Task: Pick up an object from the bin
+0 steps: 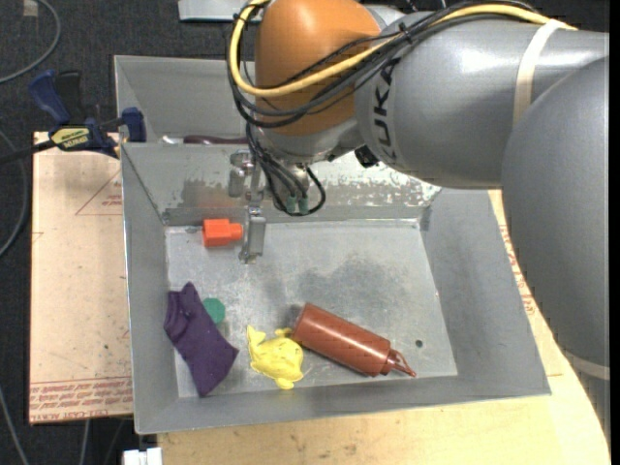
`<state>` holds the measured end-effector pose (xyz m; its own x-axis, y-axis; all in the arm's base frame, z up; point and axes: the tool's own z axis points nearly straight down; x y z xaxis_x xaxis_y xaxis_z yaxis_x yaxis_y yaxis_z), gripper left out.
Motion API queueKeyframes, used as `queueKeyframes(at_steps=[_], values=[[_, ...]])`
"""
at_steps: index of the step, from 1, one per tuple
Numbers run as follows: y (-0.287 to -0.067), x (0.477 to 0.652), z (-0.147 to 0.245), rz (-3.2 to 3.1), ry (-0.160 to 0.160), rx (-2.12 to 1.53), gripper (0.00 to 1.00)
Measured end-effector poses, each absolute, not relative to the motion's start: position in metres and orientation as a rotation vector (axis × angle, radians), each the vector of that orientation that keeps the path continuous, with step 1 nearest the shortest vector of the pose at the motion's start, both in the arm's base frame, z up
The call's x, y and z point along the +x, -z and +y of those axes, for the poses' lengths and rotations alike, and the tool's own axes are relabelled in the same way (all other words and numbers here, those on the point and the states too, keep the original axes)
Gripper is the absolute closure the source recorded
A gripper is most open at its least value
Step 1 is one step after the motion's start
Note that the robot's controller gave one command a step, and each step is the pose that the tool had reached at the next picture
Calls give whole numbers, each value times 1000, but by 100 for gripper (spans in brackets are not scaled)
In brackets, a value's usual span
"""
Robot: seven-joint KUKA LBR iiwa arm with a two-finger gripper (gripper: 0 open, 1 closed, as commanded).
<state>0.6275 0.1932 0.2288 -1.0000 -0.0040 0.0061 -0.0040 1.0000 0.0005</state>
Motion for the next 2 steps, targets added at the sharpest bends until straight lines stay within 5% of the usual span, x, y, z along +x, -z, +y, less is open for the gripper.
queueKeyframes(at_steps=[1, 2], values=[[-234, 629, 192, -3143, 3, 1, 0], [-169, 639, 186, -3145, 5, -90, 0]])
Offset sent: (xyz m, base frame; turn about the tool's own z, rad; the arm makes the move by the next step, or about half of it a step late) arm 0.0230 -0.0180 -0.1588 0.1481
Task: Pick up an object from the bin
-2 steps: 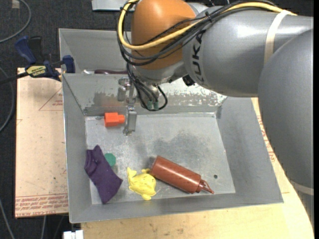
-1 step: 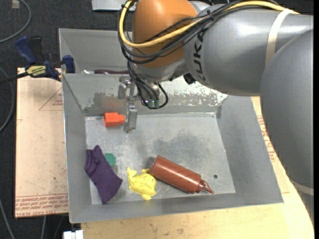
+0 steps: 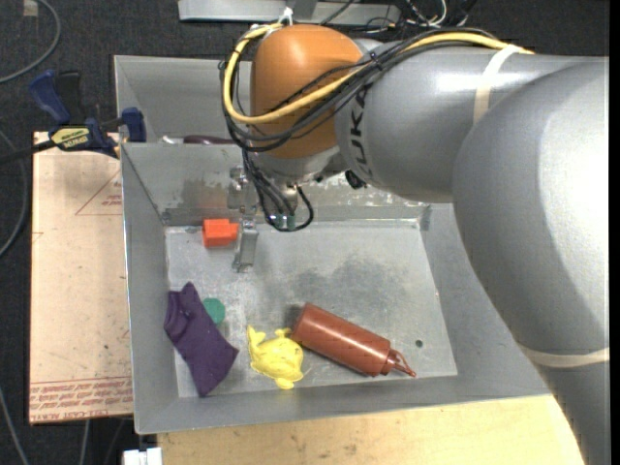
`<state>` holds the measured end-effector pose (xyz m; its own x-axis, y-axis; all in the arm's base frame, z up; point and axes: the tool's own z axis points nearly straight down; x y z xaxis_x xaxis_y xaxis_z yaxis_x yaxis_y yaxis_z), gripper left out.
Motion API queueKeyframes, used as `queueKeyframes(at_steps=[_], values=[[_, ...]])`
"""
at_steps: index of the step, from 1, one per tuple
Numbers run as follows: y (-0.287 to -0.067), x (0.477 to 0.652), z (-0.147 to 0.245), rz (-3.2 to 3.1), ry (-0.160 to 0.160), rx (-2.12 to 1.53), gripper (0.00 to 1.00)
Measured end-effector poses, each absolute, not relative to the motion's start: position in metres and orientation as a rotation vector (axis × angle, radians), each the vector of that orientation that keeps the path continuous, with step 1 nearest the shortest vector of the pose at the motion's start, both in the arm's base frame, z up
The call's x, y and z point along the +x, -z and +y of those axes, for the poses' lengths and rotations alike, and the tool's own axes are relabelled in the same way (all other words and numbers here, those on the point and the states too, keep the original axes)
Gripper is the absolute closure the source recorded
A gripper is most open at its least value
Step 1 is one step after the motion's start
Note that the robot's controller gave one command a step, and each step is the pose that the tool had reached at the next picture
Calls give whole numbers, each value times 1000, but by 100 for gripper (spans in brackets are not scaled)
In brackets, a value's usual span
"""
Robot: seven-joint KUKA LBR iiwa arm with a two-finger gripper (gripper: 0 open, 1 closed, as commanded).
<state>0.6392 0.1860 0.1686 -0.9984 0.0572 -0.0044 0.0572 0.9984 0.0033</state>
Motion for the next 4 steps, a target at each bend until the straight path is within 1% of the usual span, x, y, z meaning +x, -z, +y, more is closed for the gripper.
queueKeyframes(at_steps=[1, 2, 3, 4], values=[[-140, 647, 184, 3144, -1, 89, 0], [-126, 655, 185, 3102, -8, 461, 0], [-70, 653, 197, 3098, 7, 645, 0], [-70, 655, 203, 3072, -12, 631, 100]])
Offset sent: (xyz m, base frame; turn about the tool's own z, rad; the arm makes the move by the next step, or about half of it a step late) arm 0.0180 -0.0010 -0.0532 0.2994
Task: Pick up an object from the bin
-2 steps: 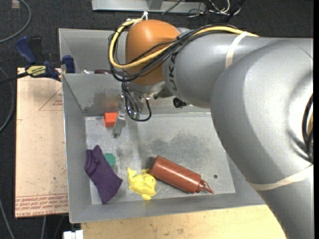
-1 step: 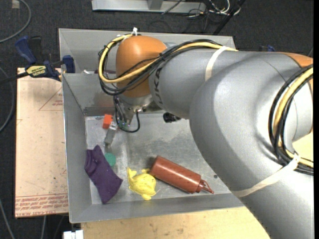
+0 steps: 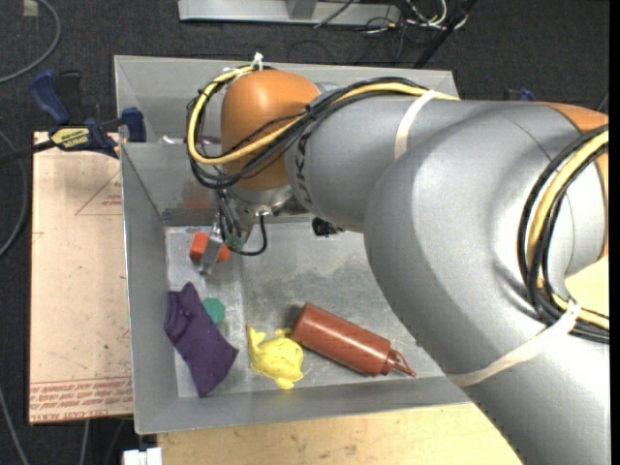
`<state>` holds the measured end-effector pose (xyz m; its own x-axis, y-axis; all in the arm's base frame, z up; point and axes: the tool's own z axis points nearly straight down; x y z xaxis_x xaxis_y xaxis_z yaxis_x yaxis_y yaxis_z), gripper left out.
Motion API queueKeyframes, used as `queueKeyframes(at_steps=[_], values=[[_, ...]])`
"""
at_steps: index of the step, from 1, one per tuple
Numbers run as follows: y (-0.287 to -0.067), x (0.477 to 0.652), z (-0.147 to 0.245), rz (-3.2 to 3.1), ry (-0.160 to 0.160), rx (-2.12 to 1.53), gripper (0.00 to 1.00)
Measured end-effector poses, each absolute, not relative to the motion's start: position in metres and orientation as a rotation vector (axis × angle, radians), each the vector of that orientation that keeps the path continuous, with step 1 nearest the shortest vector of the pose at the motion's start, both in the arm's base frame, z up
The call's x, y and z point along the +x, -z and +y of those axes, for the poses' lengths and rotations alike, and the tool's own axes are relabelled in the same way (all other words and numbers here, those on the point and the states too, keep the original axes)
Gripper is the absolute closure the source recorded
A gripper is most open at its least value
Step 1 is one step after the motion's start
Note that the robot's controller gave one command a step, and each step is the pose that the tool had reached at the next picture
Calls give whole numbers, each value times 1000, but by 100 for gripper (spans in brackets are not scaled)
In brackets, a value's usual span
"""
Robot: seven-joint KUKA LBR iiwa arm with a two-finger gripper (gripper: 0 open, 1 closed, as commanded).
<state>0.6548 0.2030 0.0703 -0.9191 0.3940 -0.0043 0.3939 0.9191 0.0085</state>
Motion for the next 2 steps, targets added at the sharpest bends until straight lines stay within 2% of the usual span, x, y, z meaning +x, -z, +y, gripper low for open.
queueKeyframes(at_steps=[2], values=[[-75, 653, 202, 3077, -7, 633, 100]])
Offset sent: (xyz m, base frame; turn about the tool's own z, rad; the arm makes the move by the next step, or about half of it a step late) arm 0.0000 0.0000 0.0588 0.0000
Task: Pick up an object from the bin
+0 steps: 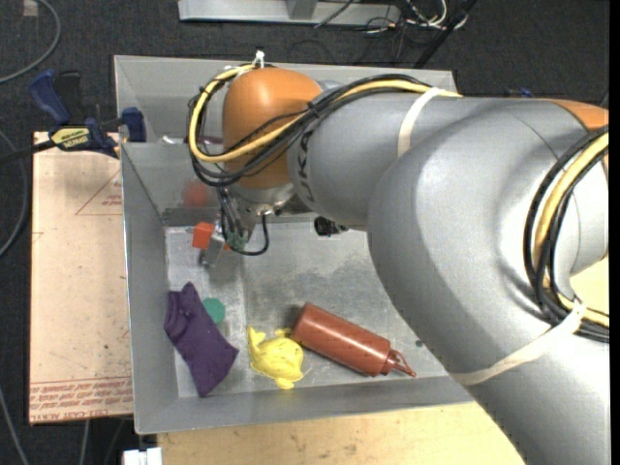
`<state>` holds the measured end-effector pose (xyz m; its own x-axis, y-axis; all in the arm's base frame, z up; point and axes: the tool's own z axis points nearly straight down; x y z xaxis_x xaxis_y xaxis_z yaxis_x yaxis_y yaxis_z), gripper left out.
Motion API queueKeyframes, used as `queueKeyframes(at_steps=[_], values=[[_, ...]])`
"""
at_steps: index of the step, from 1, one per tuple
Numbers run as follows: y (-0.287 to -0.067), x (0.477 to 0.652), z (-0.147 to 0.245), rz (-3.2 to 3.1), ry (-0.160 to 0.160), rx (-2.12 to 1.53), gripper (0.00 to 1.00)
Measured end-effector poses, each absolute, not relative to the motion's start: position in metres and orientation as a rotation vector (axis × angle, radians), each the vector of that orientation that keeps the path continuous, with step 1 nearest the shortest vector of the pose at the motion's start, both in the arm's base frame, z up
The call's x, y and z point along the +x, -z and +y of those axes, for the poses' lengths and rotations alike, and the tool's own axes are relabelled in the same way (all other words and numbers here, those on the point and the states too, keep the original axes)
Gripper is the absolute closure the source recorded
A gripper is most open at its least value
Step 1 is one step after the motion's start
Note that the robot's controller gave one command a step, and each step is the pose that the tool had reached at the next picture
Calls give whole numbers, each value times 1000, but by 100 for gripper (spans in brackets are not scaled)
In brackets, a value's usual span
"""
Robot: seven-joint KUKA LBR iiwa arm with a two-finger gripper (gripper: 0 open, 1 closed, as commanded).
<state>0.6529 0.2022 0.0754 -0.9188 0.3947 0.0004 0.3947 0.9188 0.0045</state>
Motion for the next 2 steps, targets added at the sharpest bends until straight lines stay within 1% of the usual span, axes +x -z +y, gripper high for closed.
queueKeyframes(at_steps=[1, 2], values=[[-93, 653, 202, 3075, -10, 633, 100], [-105, 654, 203, 3072, -13, 632, 100]])
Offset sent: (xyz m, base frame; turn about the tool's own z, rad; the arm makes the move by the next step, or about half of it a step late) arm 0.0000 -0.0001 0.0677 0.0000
